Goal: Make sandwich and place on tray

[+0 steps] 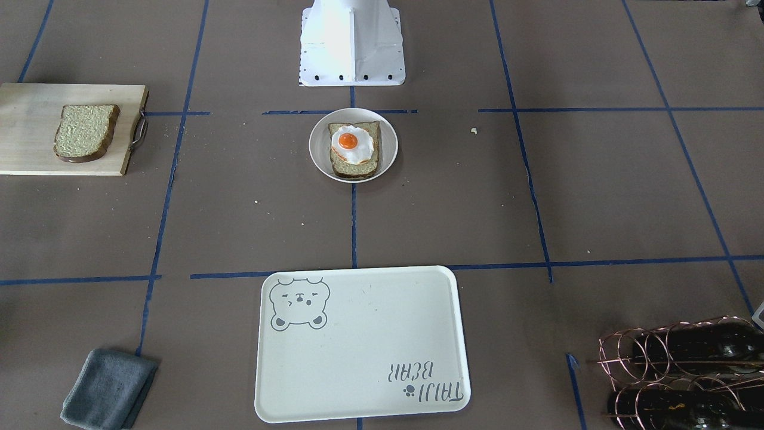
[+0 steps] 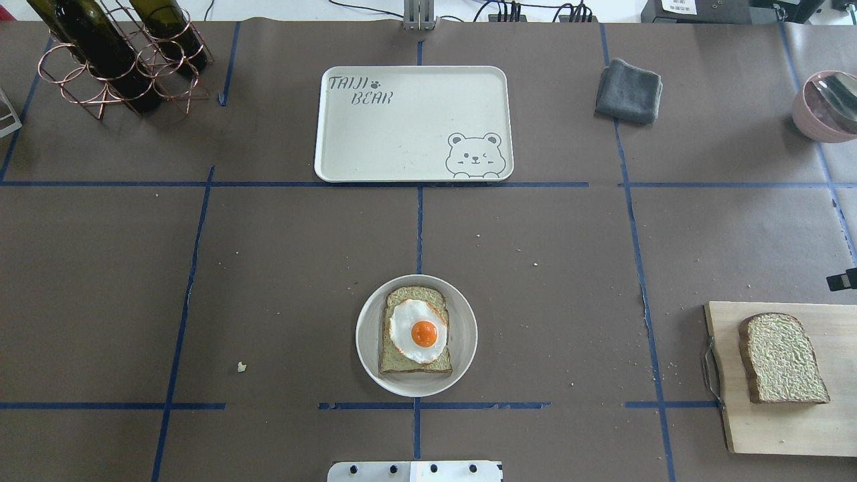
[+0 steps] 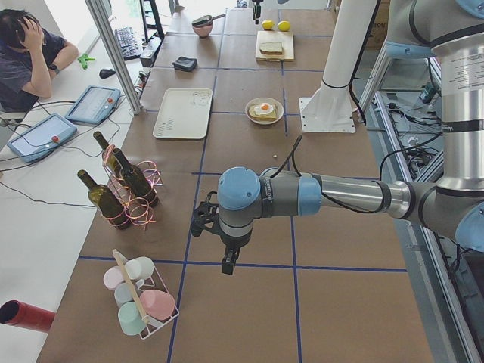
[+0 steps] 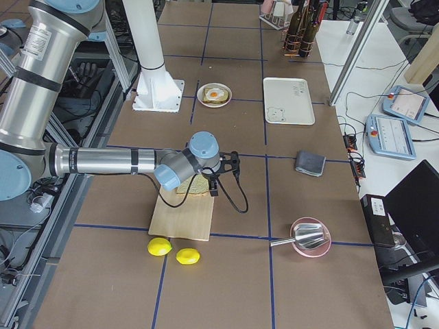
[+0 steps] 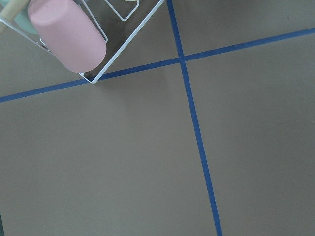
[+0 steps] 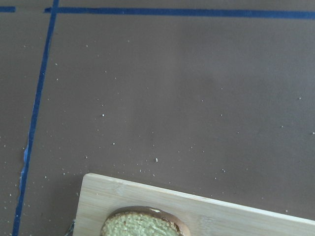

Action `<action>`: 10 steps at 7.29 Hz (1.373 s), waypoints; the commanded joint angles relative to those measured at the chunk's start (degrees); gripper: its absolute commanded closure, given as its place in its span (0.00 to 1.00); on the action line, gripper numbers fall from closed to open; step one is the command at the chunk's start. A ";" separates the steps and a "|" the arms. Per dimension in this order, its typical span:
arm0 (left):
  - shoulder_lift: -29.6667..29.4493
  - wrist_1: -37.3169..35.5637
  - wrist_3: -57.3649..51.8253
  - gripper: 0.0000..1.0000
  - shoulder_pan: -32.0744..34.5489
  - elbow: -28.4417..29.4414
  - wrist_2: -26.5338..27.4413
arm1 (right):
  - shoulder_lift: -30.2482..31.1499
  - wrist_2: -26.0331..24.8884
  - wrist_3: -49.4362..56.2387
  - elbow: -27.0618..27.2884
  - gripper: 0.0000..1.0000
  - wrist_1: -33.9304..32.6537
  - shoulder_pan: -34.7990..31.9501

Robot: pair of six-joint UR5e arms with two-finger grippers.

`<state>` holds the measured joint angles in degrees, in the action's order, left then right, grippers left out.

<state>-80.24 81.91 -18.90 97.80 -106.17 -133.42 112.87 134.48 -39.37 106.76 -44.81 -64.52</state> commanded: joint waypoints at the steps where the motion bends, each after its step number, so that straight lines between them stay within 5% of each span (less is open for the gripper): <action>1: 0.09 0.00 0.00 0.00 0.02 0.00 0.00 | 1.47 -5.79 -15.67 -8.98 0.08 22.47 7.97; 4: 0.35 0.00 0.00 0.00 0.02 0.09 0.00 | 2.35 -9.24 -17.58 -10.52 0.27 25.73 14.23; 9: 0.44 0.00 0.00 0.00 0.02 0.09 0.00 | 2.88 -11.26 -17.58 -10.95 0.39 25.73 19.25; 10: 0.44 0.00 0.00 0.00 0.02 0.09 0.00 | 3.14 -11.26 -17.58 -11.04 0.53 25.73 19.34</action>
<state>-79.81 81.91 -18.90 97.82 -106.08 -133.42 115.81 123.28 -56.95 95.85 -19.07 -45.52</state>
